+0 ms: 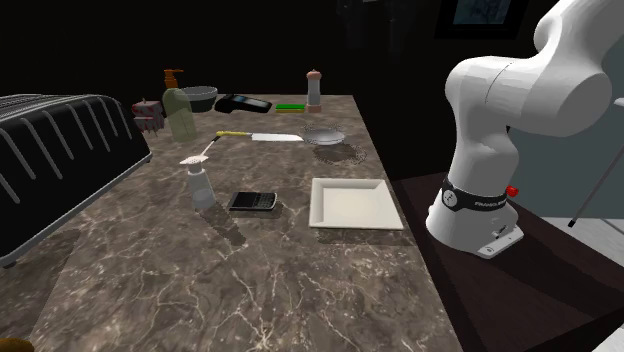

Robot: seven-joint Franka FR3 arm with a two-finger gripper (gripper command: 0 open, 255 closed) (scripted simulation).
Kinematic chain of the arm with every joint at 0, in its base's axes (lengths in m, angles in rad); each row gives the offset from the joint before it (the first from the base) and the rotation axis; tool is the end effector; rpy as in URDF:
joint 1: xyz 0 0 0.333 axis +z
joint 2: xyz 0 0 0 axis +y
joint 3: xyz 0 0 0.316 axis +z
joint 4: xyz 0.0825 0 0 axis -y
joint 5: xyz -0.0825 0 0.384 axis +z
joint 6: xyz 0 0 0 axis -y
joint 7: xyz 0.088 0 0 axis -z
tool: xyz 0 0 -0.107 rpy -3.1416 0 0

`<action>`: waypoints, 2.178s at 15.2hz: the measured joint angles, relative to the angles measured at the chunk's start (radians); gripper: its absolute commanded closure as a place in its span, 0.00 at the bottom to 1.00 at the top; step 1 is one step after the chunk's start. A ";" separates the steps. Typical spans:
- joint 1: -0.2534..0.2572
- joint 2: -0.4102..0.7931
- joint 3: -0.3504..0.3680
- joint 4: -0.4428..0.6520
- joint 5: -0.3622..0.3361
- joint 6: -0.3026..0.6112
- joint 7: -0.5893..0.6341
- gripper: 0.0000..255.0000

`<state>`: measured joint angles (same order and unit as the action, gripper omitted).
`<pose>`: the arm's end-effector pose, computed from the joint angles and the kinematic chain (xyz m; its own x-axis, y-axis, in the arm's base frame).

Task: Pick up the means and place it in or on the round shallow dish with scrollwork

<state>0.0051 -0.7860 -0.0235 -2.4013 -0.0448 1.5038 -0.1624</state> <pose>0.2975 -0.0123 0.5638 0.9822 0.1492 -0.1145 0.1513 -0.9884 0.0098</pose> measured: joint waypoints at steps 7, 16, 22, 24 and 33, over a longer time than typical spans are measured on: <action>-0.027 0.106 -0.035 -0.065 -0.007 0.183 0.015 0.00; -0.071 0.364 -0.109 -0.103 -0.005 0.509 0.020 0.00; -0.084 0.591 -0.153 -0.053 0.037 0.702 0.010 0.00; -0.088 0.678 -0.167 -0.019 0.062 0.760 -0.003 0.00; -0.112 0.922 -0.188 0.071 0.170 0.921 -0.059 0.00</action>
<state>-0.1067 0.1364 -0.2118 -2.3299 0.1254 2.4245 -0.2210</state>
